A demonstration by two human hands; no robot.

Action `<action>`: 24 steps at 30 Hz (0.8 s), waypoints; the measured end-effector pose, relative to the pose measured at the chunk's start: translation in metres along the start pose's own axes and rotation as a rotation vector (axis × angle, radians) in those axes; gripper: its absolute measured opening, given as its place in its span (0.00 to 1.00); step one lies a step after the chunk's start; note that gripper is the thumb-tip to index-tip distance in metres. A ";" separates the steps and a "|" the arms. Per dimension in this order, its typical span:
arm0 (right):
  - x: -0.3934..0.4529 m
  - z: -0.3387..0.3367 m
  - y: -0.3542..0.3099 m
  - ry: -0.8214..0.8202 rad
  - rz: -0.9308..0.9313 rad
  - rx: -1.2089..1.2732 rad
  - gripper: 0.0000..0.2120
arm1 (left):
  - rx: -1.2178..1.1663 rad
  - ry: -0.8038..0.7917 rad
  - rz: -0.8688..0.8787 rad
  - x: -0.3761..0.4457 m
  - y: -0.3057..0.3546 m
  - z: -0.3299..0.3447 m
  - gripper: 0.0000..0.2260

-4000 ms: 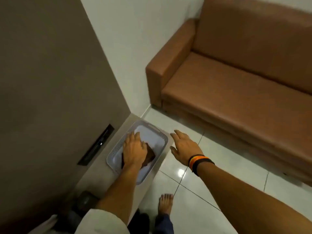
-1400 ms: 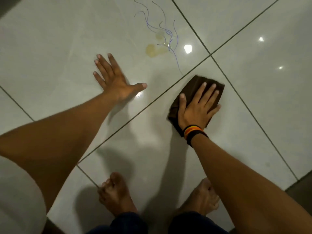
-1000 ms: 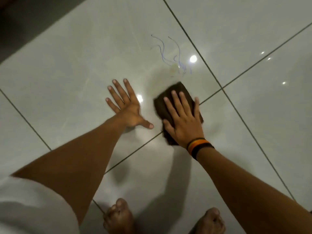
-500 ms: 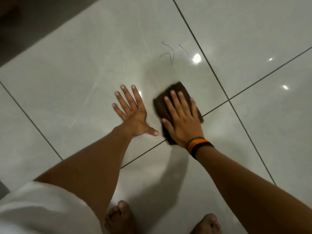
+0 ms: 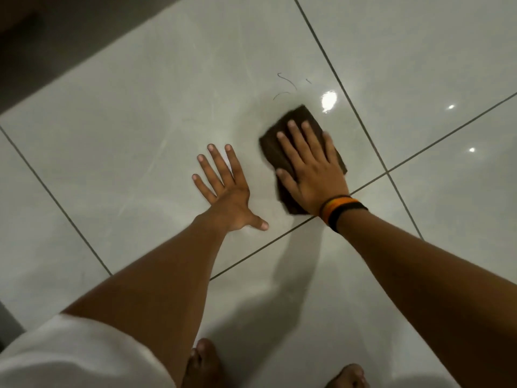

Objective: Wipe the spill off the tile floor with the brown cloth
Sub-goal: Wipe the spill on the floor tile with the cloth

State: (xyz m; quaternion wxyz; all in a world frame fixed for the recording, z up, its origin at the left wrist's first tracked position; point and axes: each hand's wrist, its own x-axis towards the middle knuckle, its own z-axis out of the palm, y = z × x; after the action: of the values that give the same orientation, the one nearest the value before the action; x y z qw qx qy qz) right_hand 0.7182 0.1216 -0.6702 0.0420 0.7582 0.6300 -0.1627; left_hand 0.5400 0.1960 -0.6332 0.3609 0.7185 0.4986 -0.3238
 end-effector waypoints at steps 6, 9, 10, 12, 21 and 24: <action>0.032 -0.016 0.046 0.048 0.351 0.055 0.34 | -0.016 -0.020 0.012 0.001 -0.004 0.001 0.80; 0.094 -0.024 0.009 0.093 0.398 0.090 0.35 | -0.005 -0.039 0.023 0.003 -0.006 0.002 0.80; 0.100 -0.023 -0.005 0.082 0.317 0.081 0.35 | 0.001 -0.036 0.027 0.003 -0.007 0.002 0.80; 0.083 -0.019 -0.023 0.034 0.097 0.038 0.34 | -0.004 -0.031 0.027 0.002 -0.006 0.000 0.80; 0.084 -0.027 0.032 0.066 0.380 0.071 0.36 | 0.000 -0.023 0.025 0.005 -0.007 0.004 0.80; 0.107 -0.027 -0.004 0.069 0.259 0.062 0.35 | -0.005 -0.016 0.037 0.004 -0.009 0.005 0.80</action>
State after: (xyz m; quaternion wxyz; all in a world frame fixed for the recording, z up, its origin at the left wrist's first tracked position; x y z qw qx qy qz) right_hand 0.7361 0.2302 -0.6757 0.0178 0.8393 0.5225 -0.1491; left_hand 0.5322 0.1966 -0.6410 0.3727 0.7241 0.4832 -0.3214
